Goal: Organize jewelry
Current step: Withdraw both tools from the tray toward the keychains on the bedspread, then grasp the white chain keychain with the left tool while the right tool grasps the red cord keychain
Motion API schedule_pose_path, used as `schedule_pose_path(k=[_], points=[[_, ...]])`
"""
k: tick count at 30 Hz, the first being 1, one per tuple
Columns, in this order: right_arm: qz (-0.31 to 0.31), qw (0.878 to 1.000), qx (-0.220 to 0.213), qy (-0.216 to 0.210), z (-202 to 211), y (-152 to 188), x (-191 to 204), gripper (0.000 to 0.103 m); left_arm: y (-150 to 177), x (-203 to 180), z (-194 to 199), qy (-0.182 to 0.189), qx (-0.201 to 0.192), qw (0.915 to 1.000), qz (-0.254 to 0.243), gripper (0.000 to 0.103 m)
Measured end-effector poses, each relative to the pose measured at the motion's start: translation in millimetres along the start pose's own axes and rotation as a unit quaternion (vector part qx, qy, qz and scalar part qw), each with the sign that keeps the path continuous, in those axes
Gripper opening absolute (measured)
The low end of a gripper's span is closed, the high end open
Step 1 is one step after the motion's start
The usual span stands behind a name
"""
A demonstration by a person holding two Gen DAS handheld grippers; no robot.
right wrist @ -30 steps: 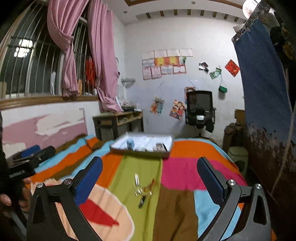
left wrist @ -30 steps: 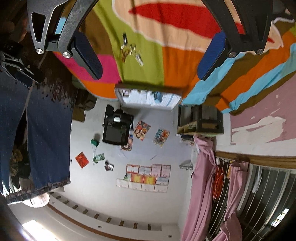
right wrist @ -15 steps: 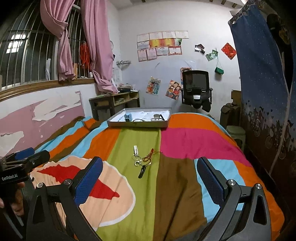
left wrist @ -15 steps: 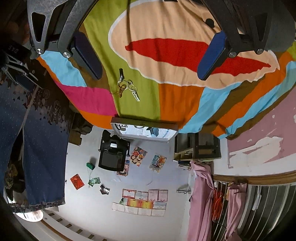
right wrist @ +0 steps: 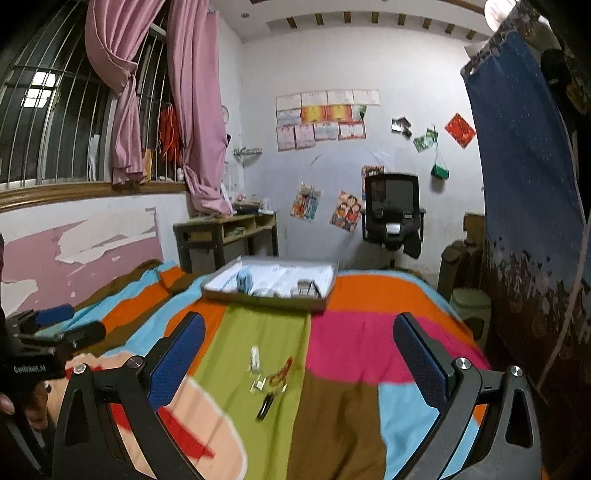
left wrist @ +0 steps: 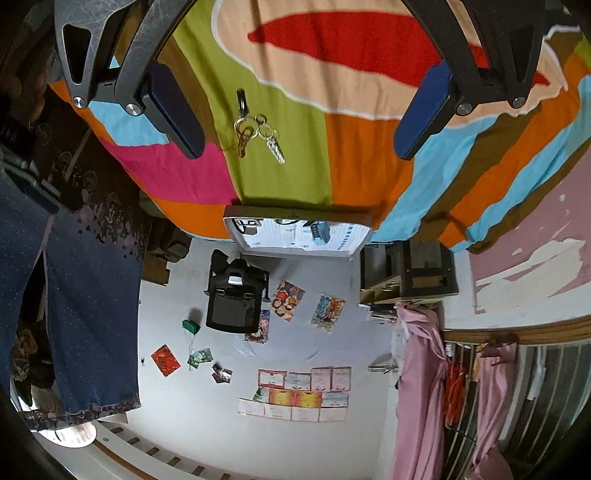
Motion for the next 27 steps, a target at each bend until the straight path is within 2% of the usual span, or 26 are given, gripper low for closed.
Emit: schedule_pose_path(k=[5,8,15,18,20,21,24,26,27], points=[[0.005,1.000,-0.013,-0.004,-46,-25,-11,0.100,-8,3,-48,0.023,0.024,0.9995,-0.001,0.103],[-0.001,1.000,0.002,-0.019,-80,-28,-15,0.100,-9,5,-81,0.036,0.042,0.9984,-0.010,0.103],[-0.019,0.995,0.079,-0.057,-155,16,-11,0.098,13,6,-157,0.069,0.087,0.9938,-0.008,0.101],[-0.020,0.990,0.120,-0.071,-185,48,-7,0.087,28,4,-187,0.080,0.110,0.9907,0.000,0.096],[-0.027,0.986,0.144,-0.079,-198,69,-7,0.074,42,3,-207,0.088,0.131,0.9876,0.003,0.089],[-0.031,0.984,0.155,-0.082,-203,80,-7,0.071,48,2,-214,0.090,0.138,0.9863,0.004,0.087],[-0.036,0.975,0.194,-0.099,-217,111,-5,0.059,67,-1,-235,0.112,0.163,0.9801,0.013,0.075],[-0.039,0.967,0.224,-0.117,-227,132,-3,0.044,79,-2,-248,0.132,0.183,0.9736,0.031,0.061],[-0.040,0.963,0.236,-0.123,-230,142,-1,0.042,86,-2,-256,0.147,0.197,0.9682,0.044,0.057]])
Point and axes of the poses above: each gripper's, at about its wrist camera, not at the fingertips, and z roughly against the way its jaws point, x to its left, y to its underside, the point moved 5 cm from there along -z, roughly the way its jaws point, and after that the axes turned 8 degrees about -x, right-handed, at the moved point
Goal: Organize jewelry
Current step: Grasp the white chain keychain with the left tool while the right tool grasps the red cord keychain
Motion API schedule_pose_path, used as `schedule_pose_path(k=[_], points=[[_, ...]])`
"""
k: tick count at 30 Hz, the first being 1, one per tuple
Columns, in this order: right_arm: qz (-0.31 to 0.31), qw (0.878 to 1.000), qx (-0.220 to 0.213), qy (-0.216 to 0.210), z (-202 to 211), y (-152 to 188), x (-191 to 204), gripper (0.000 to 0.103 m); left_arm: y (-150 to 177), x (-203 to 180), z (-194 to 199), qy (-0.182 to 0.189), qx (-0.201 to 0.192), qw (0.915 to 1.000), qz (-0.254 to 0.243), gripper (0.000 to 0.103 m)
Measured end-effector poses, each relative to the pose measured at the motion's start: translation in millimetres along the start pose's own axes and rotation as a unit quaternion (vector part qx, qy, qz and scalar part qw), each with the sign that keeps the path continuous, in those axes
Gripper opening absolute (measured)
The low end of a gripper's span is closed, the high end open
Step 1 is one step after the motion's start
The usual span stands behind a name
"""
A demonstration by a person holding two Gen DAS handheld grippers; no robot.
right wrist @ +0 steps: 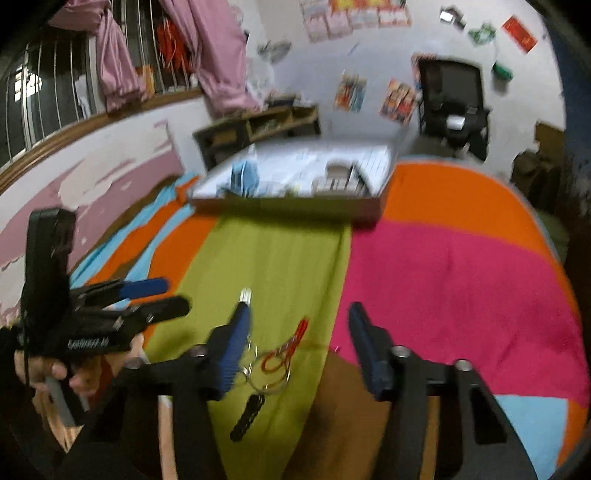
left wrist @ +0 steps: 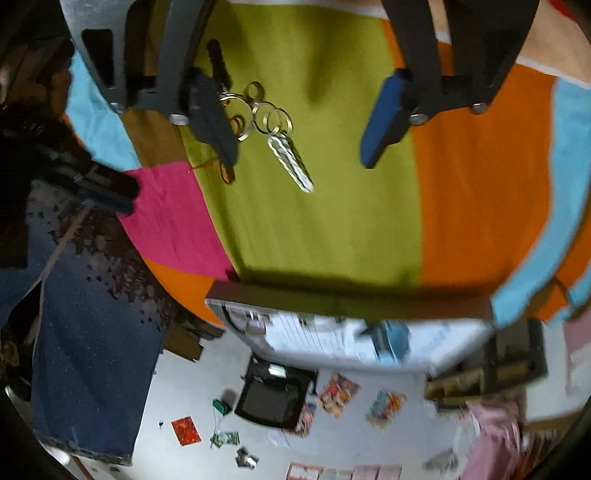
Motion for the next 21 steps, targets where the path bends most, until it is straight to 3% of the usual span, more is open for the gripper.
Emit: schedule_pose_path(k=[2,5,9,21], points=[[0.000,0.999,0.029,-0.018,-16,14,2,0.032,4,1,-12,0.023,0.018,0.9995,0.015,0.046],[-0.007,0.997,0.059,-0.040,-34,28,5,0.030,9,2,-28,0.048,0.038,0.9977,0.030,0.040],[-0.018,0.995,0.083,-0.051,-56,40,8,0.030,9,2,-44,0.060,0.056,0.9957,0.043,0.039],[-0.047,0.992,0.115,-0.036,-98,53,2,0.030,18,-4,-82,0.036,0.118,0.9912,0.048,0.038]])
Point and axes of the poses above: each gripper's, at about its wrist camera, not at the fingertips, and z roughly against the way its jaws point, x to its left, y to its underside, the point moved 5 cm from there along -z, roughly the way its jaws point, and after that the axes turned 8 degrees about -x, right-handed, at the moved point
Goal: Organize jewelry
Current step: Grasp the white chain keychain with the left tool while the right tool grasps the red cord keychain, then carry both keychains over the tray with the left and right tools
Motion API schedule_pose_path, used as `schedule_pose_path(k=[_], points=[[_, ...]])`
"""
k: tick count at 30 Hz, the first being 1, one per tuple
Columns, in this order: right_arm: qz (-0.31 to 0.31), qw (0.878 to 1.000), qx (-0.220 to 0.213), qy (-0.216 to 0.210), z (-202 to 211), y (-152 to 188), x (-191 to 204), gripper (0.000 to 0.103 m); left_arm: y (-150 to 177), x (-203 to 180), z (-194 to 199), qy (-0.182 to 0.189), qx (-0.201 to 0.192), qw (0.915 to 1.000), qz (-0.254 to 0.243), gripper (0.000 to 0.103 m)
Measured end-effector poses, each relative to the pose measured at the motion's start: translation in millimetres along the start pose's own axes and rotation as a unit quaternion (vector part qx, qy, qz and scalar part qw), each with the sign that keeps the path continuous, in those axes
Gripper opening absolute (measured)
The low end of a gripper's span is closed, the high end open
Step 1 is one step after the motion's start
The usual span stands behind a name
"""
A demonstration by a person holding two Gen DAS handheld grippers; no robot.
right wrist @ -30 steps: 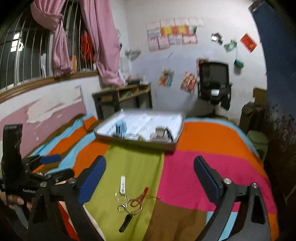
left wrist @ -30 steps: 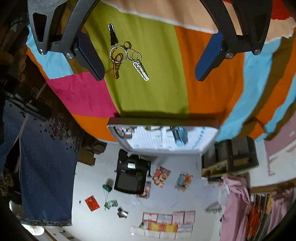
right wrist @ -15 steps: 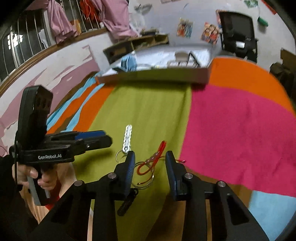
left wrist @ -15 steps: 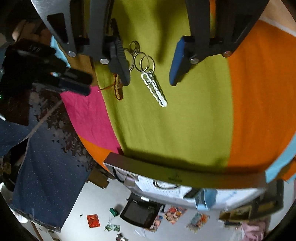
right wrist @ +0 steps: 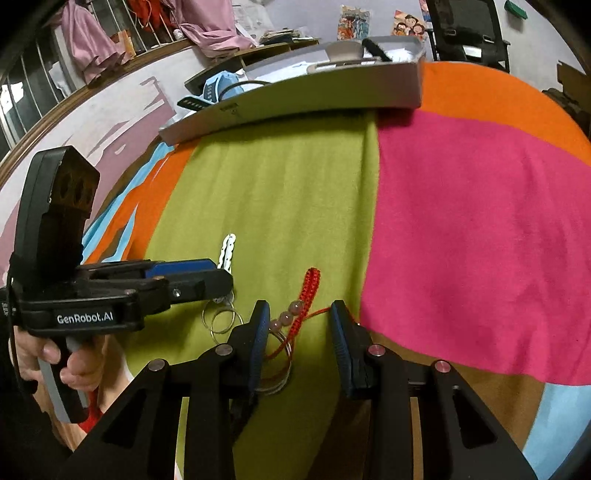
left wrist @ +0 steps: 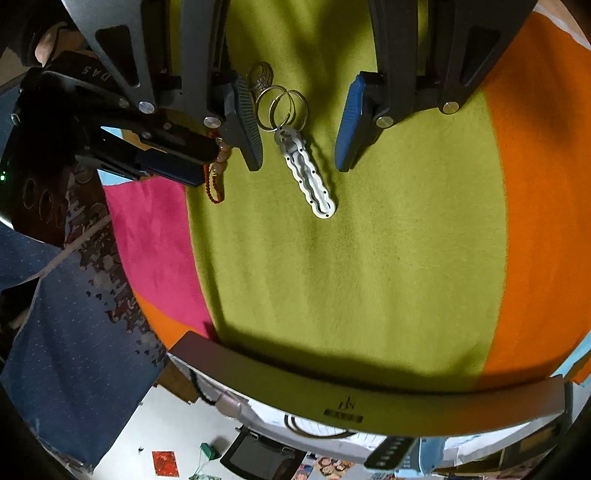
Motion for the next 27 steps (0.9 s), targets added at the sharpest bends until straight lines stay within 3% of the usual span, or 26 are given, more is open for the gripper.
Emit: schedule_pose_path(k=[5,7,10,19,24,27], points=[[0.002,1.000,0.007,0.003,-13,4,3,0.029,2,2,-7,-0.016,0.008,0.9998,0.000,0.017],[0.000,1.000,0.007,0.006,-16,4,4,0.019,2,6,-6,-0.014,0.008,0.9998,0.012,0.015],[-0.011,1.000,0.001,0.005,-15,1,4,0.007,2,7,-4,-0.010,0.005,0.9998,0.015,0.014],[-0.024,0.997,-0.075,-0.017,14,-30,14,0.007,-11,2,30,0.011,-0.029,0.9995,0.011,0.014],[-0.004,0.993,-0.116,-0.028,45,-60,23,0.007,-42,-11,61,0.011,-0.079,0.9968,-0.009,0.014],[0.014,0.990,-0.139,-0.021,56,-94,27,0.007,-75,-10,82,0.002,-0.119,0.9928,-0.016,0.014]])
Point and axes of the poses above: each gripper's, at about its wrist camera, not at the fingertips, and z roughly against the way its jaws point, x to its left, y to its underside, the point moved 5 cm from there along -z, roughly the way its jaws point, and after that the axes turned 8 degrees about -x, right-handed, at the moved point
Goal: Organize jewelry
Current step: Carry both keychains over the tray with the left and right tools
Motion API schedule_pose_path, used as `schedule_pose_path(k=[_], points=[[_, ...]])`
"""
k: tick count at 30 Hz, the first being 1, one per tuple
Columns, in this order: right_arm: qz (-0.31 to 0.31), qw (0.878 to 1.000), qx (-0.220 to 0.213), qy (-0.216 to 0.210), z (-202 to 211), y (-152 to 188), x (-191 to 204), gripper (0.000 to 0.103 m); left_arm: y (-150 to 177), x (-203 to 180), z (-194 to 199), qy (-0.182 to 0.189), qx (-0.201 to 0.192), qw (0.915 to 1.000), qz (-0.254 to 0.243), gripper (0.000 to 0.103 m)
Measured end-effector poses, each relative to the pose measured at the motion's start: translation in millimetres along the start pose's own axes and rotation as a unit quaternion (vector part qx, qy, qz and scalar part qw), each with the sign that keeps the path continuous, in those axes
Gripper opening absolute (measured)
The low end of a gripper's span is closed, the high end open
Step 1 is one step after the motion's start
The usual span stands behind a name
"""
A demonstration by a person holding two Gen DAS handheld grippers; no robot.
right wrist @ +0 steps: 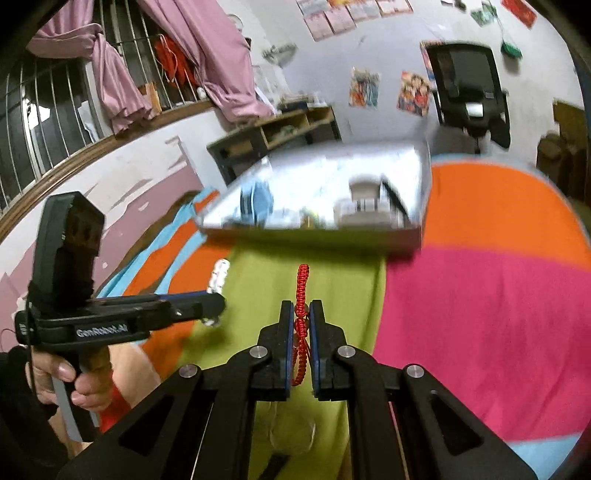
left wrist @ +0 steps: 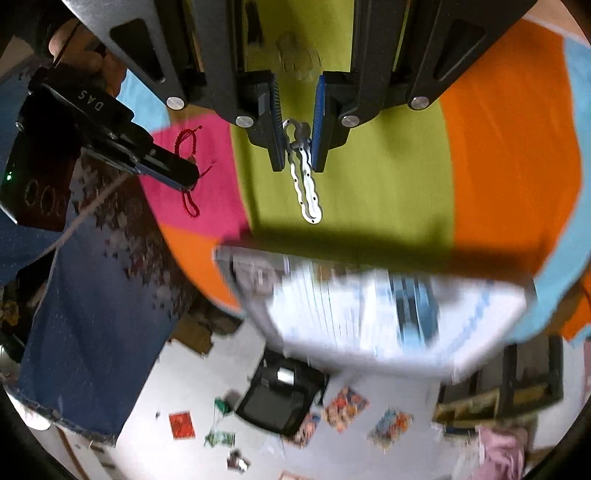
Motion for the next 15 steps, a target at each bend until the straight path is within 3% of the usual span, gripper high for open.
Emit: schedule_pose_path(k=[3,7,15], points=[[0.010,1.000,-0.011,0.001,-5,-36,-7,0.007,-39,6,1,-0.012,-0.028,0.9995,-0.007,0.014],[0.028,1.000,-0.008,0.013,-34,-81,-9,0.007,-83,22,-22,-0.023,-0.030,0.9993,-0.008,0.014],[0.017,0.998,0.003,0.066,-84,-136,-48,0.007,-100,30,-81,-0.036,0.008,0.9993,-0.006,0.014]])
Point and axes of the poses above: each gripper's, at about its wrist camera, not at the fingertips, and z roughly against the way its jaws point, x to its left, y to its underside, the point moved 5 cm from there along -z, roughly the way its jaws point, and after that the axes turned 8 degrees about -x, right-handed, at the moved point
